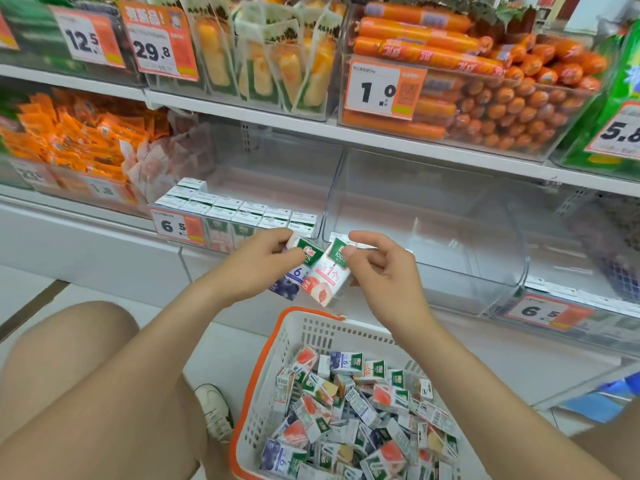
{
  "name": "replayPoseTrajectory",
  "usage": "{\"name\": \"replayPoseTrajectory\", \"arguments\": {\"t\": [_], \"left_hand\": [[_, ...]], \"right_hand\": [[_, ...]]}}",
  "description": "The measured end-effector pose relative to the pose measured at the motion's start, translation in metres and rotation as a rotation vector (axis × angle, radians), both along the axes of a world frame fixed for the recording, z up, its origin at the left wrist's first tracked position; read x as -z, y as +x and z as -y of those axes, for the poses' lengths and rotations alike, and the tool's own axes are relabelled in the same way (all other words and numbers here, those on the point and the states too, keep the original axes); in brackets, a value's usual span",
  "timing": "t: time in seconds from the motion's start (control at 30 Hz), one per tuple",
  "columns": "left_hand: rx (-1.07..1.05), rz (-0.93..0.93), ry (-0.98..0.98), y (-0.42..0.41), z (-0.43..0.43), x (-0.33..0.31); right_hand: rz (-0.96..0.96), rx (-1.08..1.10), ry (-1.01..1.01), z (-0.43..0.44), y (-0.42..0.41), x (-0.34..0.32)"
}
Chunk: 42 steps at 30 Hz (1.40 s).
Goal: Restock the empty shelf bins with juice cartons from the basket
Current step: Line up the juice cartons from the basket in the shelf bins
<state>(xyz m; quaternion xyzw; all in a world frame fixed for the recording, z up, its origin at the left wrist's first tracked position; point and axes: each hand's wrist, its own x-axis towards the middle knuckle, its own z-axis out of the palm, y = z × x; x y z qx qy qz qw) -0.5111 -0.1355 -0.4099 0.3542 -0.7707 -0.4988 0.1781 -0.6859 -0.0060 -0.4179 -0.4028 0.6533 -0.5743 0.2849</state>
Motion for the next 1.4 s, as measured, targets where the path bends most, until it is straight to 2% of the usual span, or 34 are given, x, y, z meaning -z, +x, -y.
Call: {"name": "replayPoseTrajectory", "arguments": {"t": [0.17,0.4,0.47,0.53,0.7,0.8,0.87,1.03,1.2,1.27,1.4], "left_hand": [[-0.257,-0.003,-0.277,0.019,0.047,-0.026],[-0.645,0.024,-0.557,0.059,0.129,-0.025],[-0.697,0.093,-0.591,0.068,0.148,-0.02],[-0.686,0.174,-0.648,0.076,0.165,-0.016],[-0.706,0.261,-0.648,0.077,0.185,-0.008],[-0.686,0.243,-0.646,0.073,0.188,-0.005],[-0.683,0.233,-0.642,0.071,0.19,-0.004],[-0.664,0.218,-0.677,0.065,0.19,-0.005],[-0.602,0.215,-0.685,0.059,0.183,-0.008],[-0.571,0.163,-0.661,0.056,0.177,-0.011],[-0.493,0.003,-0.568,0.04,0.149,-0.023]], "right_hand": [[-0.134,-0.046,-0.014,0.041,0.023,-0.018],[-0.685,-0.152,-0.152,0.136,0.048,-0.035],[-0.827,-0.167,-0.144,0.171,0.049,-0.031],[-0.881,-0.167,-0.098,0.206,0.051,-0.025],[-0.844,-0.221,0.11,0.283,0.071,-0.007],[-0.823,-0.288,0.181,0.315,0.086,0.003],[-0.762,-0.293,0.227,0.329,0.093,0.008],[-0.763,-0.43,0.375,0.333,0.092,0.01],[-0.791,-0.48,0.356,0.31,0.08,-0.004],[-0.783,-0.395,0.235,0.293,0.077,-0.01],[-0.615,-0.247,-0.051,0.227,0.065,-0.029]]}}
